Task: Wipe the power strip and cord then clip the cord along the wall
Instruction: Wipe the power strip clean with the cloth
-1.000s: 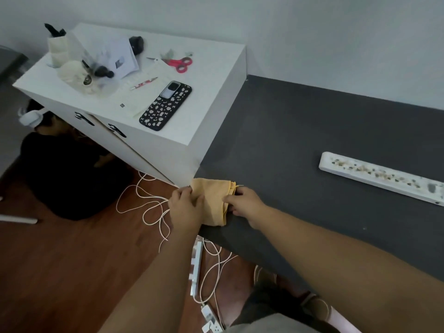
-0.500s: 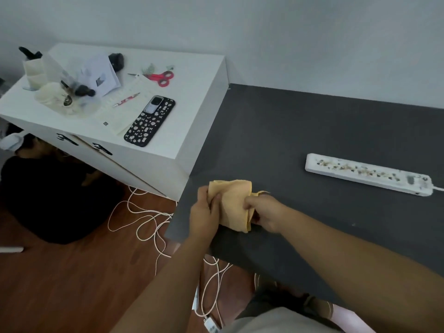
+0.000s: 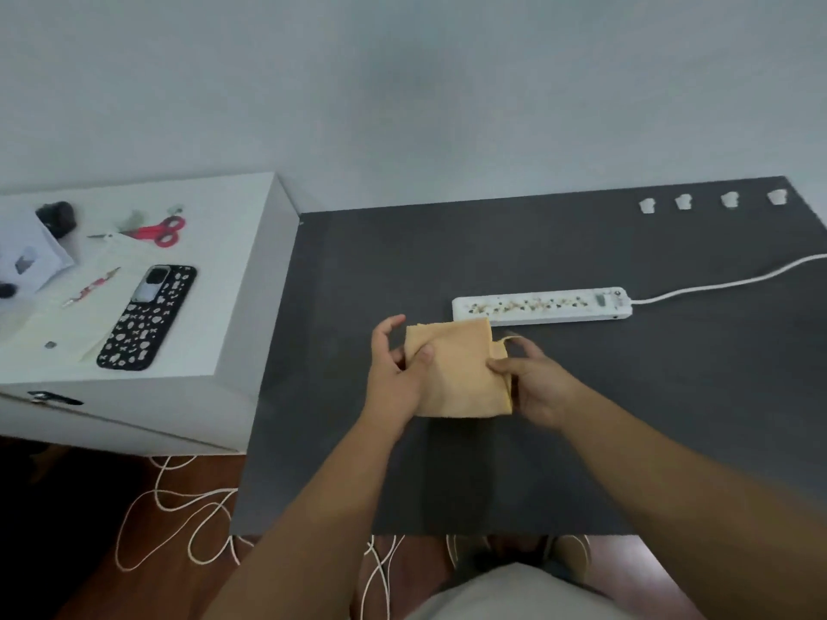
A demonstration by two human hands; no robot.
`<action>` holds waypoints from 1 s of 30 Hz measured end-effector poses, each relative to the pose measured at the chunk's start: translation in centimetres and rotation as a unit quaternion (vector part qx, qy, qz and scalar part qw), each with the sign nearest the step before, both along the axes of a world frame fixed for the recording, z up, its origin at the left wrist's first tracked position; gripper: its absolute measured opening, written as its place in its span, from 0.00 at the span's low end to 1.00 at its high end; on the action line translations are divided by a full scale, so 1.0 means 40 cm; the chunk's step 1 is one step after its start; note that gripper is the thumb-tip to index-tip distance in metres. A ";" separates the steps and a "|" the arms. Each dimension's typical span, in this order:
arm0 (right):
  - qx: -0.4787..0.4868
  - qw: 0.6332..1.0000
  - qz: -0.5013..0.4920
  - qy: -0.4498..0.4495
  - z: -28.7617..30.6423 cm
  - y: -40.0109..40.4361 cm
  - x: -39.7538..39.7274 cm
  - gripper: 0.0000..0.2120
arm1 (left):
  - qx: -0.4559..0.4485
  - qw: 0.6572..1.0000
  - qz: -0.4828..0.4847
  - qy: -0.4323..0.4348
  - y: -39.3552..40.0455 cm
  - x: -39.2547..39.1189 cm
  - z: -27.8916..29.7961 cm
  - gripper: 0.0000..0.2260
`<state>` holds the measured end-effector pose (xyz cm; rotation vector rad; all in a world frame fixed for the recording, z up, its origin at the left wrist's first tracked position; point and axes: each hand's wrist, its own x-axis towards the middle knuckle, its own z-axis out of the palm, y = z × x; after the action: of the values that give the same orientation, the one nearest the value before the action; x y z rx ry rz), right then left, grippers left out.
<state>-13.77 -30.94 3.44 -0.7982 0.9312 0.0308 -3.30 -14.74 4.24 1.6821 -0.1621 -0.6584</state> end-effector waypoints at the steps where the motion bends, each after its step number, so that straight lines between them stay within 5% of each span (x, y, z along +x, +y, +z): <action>1: -0.021 0.999 -0.024 -0.014 0.011 -0.015 -0.012 0.29 | 0.014 1.000 -0.015 -0.023 -0.017 -0.005 0.000 0.19; 5: -0.089 0.992 -0.042 -0.072 0.056 -0.048 -0.059 0.22 | 0.042 0.992 -0.052 -0.108 -0.081 -0.035 0.001 0.11; 9: -0.039 0.992 -0.083 -0.088 0.064 -0.074 -0.108 0.17 | 0.045 0.993 -0.070 -0.086 -0.131 -0.059 0.011 0.07; 14: -0.141 0.987 0.035 -0.075 0.074 -0.109 -0.162 0.20 | 0.050 0.975 -0.216 -0.021 -0.143 -0.037 0.019 0.37; 16: -0.267 0.952 0.152 -0.008 0.079 -0.131 -0.176 0.23 | 0.097 0.956 -0.271 -0.063 -0.142 -0.030 0.014 0.35; 18: -0.394 0.878 0.266 0.057 0.077 -0.159 -0.184 0.20 | 0.127 0.941 -0.292 -0.118 -0.145 -0.029 0.008 0.25; 21: -0.494 0.822 0.271 0.086 0.074 -0.188 -0.191 0.08 | 0.121 0.946 -0.274 -0.123 -0.164 -0.034 -0.002 0.11; 23: -0.437 0.883 0.165 0.052 0.061 -0.204 -0.189 0.12 | 0.085 0.965 -0.242 -0.063 -0.183 -0.042 -0.012 0.10; 25: -0.234 0.970 0.038 -0.047 0.048 -0.212 -0.187 0.22 | 0.010 0.979 -0.199 0.035 -0.207 -0.058 -0.020 0.15; 28: 0.005 0.981 -0.061 -0.184 0.033 -0.212 -0.173 0.28 | -0.079 0.976 -0.130 0.158 -0.264 -0.105 -0.021 0.10; 30: 0.073 0.967 -0.098 -0.223 0.027 -0.203 -0.158 0.24 | -0.084 0.978 -0.070 0.175 -0.306 -0.138 -0.023 0.07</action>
<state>-20.11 -39.05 4.51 -0.5410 0.5672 -0.2438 -8.83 -26.98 3.32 1.3776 -0.0811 -1.0076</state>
